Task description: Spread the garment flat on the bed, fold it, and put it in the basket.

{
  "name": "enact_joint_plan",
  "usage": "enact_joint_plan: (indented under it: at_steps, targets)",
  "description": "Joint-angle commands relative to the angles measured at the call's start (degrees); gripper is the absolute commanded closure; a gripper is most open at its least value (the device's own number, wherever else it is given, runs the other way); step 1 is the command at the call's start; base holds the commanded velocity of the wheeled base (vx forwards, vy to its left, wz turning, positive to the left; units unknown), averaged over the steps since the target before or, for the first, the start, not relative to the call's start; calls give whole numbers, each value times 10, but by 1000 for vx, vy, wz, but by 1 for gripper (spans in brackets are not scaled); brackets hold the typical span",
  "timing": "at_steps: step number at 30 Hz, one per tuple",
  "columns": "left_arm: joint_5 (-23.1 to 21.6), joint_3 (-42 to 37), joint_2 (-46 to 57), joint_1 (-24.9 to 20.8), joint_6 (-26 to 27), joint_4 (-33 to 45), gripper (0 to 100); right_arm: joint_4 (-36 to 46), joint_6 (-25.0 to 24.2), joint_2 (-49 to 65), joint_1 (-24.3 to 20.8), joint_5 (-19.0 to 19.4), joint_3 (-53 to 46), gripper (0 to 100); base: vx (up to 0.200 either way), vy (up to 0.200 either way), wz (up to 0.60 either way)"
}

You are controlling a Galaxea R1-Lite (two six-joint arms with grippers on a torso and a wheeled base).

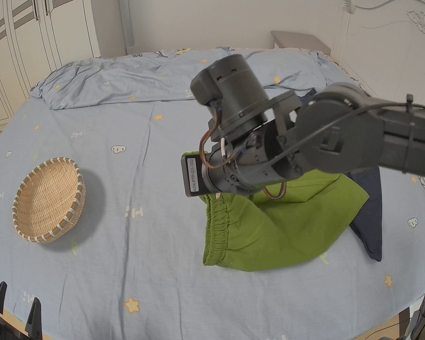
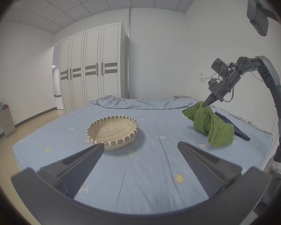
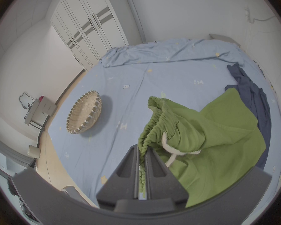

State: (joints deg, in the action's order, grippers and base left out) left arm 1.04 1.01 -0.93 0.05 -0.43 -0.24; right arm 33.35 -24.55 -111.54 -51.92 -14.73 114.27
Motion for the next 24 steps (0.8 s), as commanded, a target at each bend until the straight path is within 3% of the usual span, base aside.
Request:
enact_joint_plan:
  at_steps: [1, 10, 11, 24]
  targets:
    - [0, -10, 9, 0, 0, 0, 0, -7, -3, -59, 9, -1, 3, 100, 0, 0, 0]
    - [0, -10, 9, 0, 0, 0, 0, -63, -13, -130, 22, -7, 3, 100, 0, 0, 0]
    - [0, -10, 9, 0, 0, 0, 0, -63, -13, -130, 22, -7, 3, 0, 0, 0, 0]
    - [0, -10, 9, 0, 0, 0, 0, -68, -4, -126, 36, -8, 3, 0, 0, 0, 0]
